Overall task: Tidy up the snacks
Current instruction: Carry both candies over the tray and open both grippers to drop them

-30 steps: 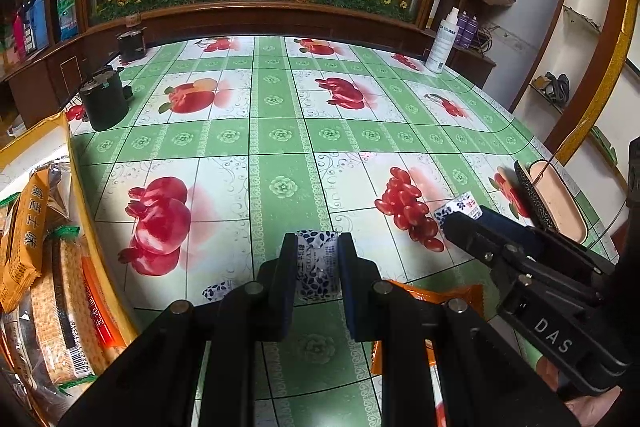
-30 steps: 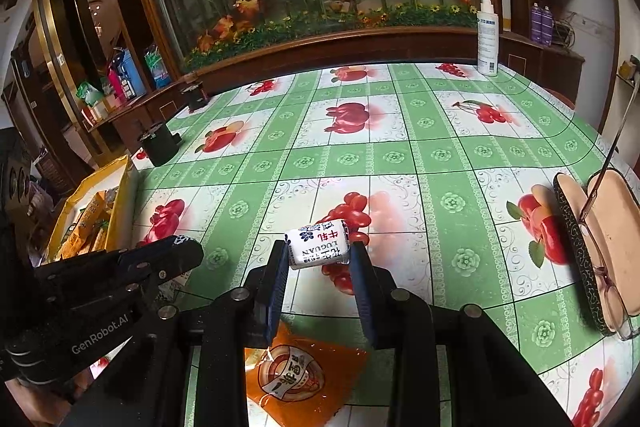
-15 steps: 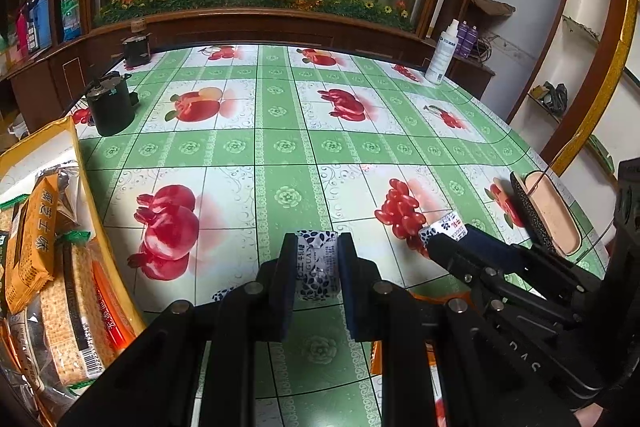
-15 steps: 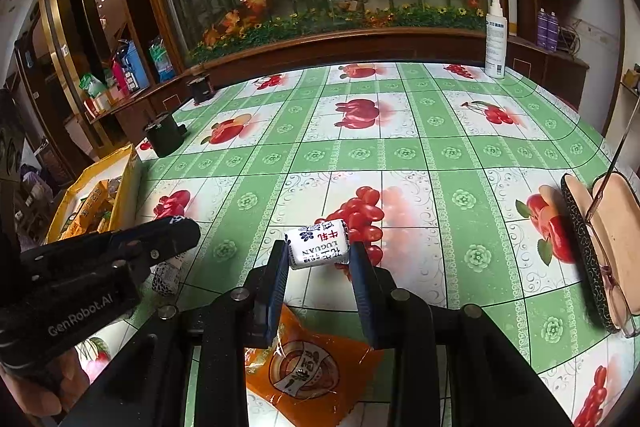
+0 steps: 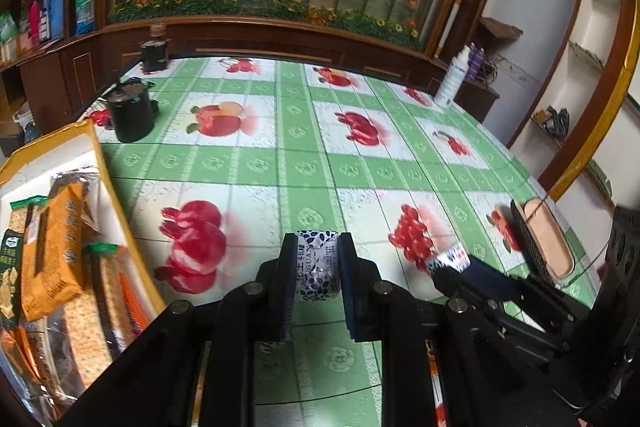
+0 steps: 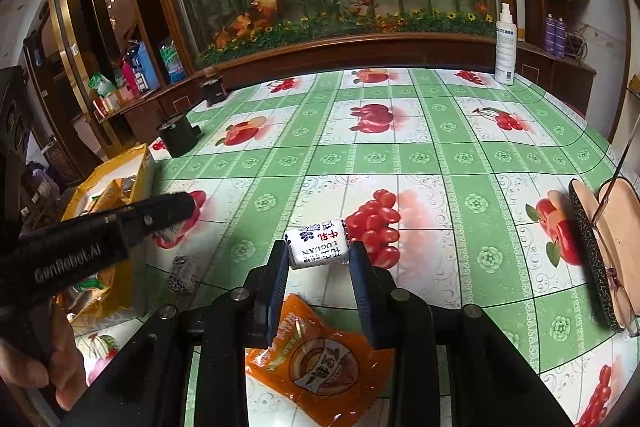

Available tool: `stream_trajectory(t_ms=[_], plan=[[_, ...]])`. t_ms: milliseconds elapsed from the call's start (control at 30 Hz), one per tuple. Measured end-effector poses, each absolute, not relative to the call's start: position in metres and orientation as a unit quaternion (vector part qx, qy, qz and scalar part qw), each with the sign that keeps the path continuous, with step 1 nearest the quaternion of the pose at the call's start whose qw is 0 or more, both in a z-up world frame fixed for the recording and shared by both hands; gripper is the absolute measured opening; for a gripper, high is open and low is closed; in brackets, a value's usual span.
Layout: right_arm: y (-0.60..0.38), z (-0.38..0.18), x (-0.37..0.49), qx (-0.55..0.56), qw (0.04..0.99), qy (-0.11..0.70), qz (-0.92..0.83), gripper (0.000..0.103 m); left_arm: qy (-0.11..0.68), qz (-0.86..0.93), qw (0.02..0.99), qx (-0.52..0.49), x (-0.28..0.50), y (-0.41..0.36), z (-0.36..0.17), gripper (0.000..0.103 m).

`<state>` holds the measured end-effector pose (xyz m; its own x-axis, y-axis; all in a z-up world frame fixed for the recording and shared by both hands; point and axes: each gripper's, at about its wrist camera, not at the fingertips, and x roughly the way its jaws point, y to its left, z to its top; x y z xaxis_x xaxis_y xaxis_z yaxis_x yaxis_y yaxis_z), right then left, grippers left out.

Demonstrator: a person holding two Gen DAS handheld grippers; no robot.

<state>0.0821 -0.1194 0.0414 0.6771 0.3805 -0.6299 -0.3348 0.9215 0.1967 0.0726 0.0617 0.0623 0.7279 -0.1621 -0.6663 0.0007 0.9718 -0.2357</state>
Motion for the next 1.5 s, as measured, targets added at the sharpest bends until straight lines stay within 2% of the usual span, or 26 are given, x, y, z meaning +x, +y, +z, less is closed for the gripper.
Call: stream_trajectory(t_ms=[800,1500], plan=[[-0.063,0.056,0.051,0.036,0.894,0.343,0.287,0.034,0.322,0.046,0.919,-0.224,0.056,0.195,0.085,0.019],[0.086,0.071,0.049,0.023,0.845,0.356,0.398,0.034,0.322,0.148,0.891,-0.284,0.042,0.311,0.071,0.019]])
